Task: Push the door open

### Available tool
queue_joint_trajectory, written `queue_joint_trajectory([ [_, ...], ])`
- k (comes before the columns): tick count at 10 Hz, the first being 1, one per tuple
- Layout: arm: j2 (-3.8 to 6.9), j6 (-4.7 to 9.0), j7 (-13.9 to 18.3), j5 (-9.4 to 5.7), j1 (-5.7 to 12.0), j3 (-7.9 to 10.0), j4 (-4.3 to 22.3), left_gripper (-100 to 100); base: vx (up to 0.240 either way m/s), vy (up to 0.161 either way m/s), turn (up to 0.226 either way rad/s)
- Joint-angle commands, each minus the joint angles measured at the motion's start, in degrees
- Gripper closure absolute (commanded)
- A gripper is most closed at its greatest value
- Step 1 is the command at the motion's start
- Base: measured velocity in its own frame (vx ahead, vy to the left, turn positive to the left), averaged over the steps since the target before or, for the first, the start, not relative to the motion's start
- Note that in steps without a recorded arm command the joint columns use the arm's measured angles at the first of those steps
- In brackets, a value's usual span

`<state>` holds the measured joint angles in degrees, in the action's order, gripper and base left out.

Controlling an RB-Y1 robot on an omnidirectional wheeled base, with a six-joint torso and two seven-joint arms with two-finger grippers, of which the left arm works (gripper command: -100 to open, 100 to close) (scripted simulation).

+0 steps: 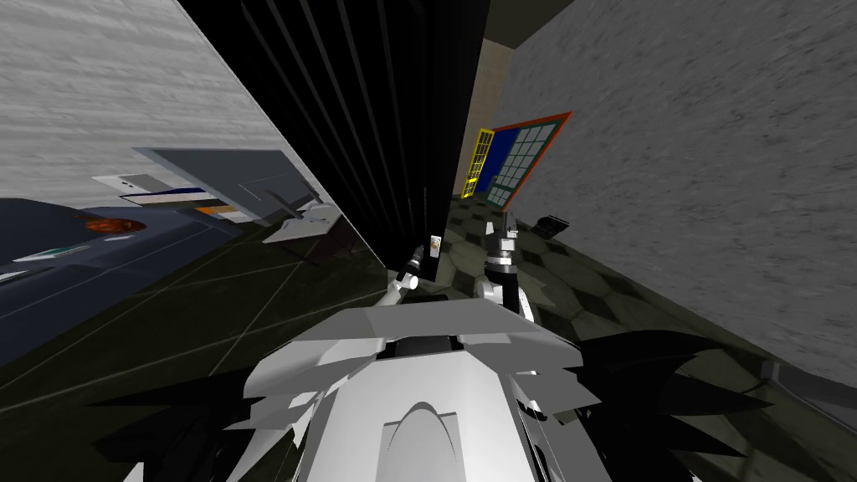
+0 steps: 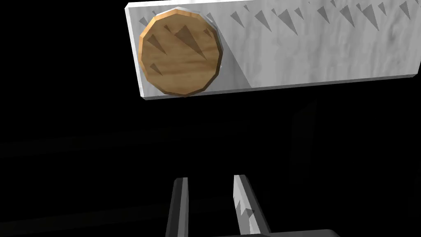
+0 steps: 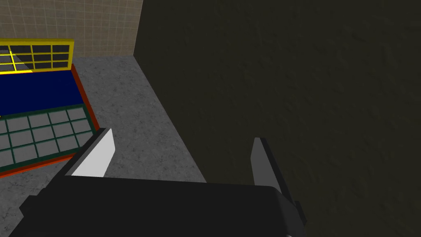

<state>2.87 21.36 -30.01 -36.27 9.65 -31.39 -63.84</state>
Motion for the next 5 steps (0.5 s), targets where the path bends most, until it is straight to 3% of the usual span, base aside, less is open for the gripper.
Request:
queue_joint_trajectory([
  [1, 0.20, -0.40, -1.13, -0.47, -1.56, -1.84, -1.97, -100, -0.046, 0.031, 0.198],
  [5, 0.06, -0.82, -3.49, -1.79, -4.78, -6.89, -5.79, -100, -0.047, 0.016, 0.190],
])
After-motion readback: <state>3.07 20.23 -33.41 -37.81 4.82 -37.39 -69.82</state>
